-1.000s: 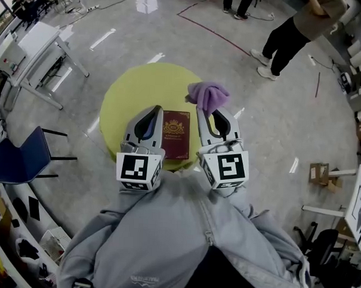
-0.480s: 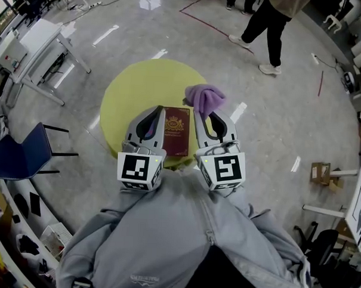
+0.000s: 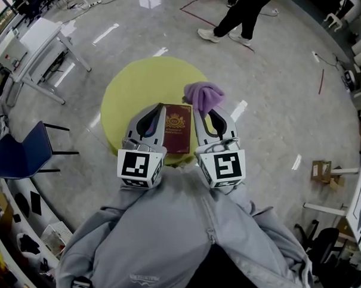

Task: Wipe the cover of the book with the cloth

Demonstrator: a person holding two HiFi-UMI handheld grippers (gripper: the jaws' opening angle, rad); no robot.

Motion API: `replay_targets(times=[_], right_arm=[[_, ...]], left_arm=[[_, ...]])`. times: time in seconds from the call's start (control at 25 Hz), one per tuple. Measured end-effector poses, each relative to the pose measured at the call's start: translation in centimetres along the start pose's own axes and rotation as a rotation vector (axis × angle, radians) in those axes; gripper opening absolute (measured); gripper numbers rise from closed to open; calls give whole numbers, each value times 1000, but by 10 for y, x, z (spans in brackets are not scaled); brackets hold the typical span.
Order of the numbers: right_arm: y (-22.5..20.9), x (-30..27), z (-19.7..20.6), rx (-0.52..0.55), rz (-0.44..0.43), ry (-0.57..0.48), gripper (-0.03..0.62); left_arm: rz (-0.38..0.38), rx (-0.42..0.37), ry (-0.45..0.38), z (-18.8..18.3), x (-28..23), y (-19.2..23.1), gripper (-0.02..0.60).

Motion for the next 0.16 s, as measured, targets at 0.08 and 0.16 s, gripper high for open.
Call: replay_targets(times=[0.08,0.16], right_arm=[[1,0,0,5,-4,0,74],[3,1,1,11,-8,-1,75]], left_arm=[[3,0,2,2,1,0,17],[2,1,4,3,2,-1,18]])
Point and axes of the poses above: the fingertips, and each gripper's own axes: x backward along the fingers, y to its left, z out of its underside, the point moved 5 cm from there along x, backward along the fingers, and after that the axes turned 13 degrees about -x, right-handed, at the moved point
